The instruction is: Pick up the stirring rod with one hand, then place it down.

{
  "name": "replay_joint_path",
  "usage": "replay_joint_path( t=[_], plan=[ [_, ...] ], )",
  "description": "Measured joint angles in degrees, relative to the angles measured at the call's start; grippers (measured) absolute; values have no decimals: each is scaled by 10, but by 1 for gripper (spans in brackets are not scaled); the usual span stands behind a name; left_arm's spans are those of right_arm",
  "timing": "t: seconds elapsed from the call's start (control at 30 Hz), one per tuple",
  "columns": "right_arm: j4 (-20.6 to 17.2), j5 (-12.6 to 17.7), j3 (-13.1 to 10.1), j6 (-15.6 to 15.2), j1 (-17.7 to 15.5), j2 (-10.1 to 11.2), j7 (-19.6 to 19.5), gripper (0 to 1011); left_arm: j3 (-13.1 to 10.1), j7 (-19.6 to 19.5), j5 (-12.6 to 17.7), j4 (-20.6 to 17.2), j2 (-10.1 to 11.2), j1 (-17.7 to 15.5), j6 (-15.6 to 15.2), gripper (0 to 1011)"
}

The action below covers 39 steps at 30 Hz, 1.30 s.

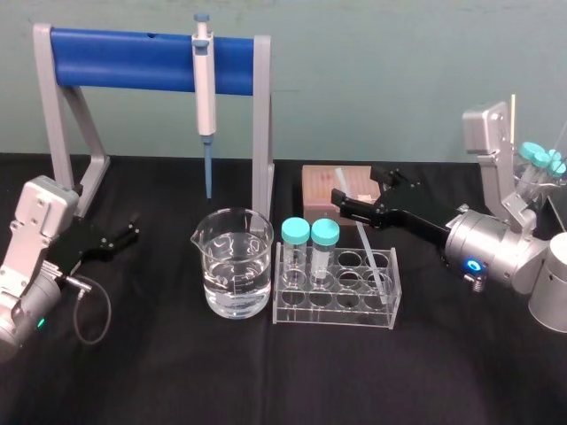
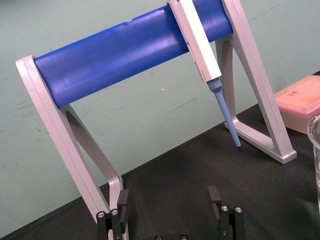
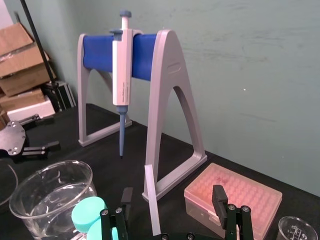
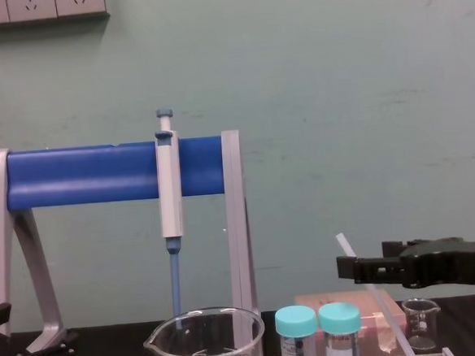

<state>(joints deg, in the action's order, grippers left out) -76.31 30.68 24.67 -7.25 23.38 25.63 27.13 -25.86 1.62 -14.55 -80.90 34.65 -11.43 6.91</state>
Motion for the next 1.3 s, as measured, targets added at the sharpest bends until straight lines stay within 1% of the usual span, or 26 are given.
replay_joint_path(
  t=[0.27, 0.37, 0.5, 1.03, 1.07, 1.13, 1.2, 1.27, 1.3],
  plan=[
    [28, -15, 9, -1, 19, -10, 8, 1003, 0, 0, 0, 0, 0, 0, 0, 1000],
    [32, -18, 11, -1, 22, -13, 9, 1003, 0, 0, 0, 0, 0, 0, 0, 1000],
    [33, -23, 13, -2, 23, -13, 11, 1003, 0, 0, 0, 0, 0, 0, 0, 1000],
    [33, -22, 12, -2, 23, -13, 10, 995, 0, 0, 0, 0, 0, 0, 0, 1000],
    [33, -21, 12, -2, 23, -13, 10, 957, 0, 0, 0, 0, 0, 0, 0, 1000],
    [33, -21, 11, -2, 23, -13, 10, 931, 0, 0, 0, 0, 0, 0, 0, 1000],
    [33, -21, 11, -2, 23, -13, 10, 872, 0, 0, 0, 0, 0, 0, 0, 1001],
    [33, -21, 11, -2, 23, -13, 10, 838, 0, 0, 0, 0, 0, 0, 0, 1000],
    [33, -21, 11, -2, 22, -13, 10, 788, 0, 0, 0, 0, 0, 0, 0, 1001]
  ],
)
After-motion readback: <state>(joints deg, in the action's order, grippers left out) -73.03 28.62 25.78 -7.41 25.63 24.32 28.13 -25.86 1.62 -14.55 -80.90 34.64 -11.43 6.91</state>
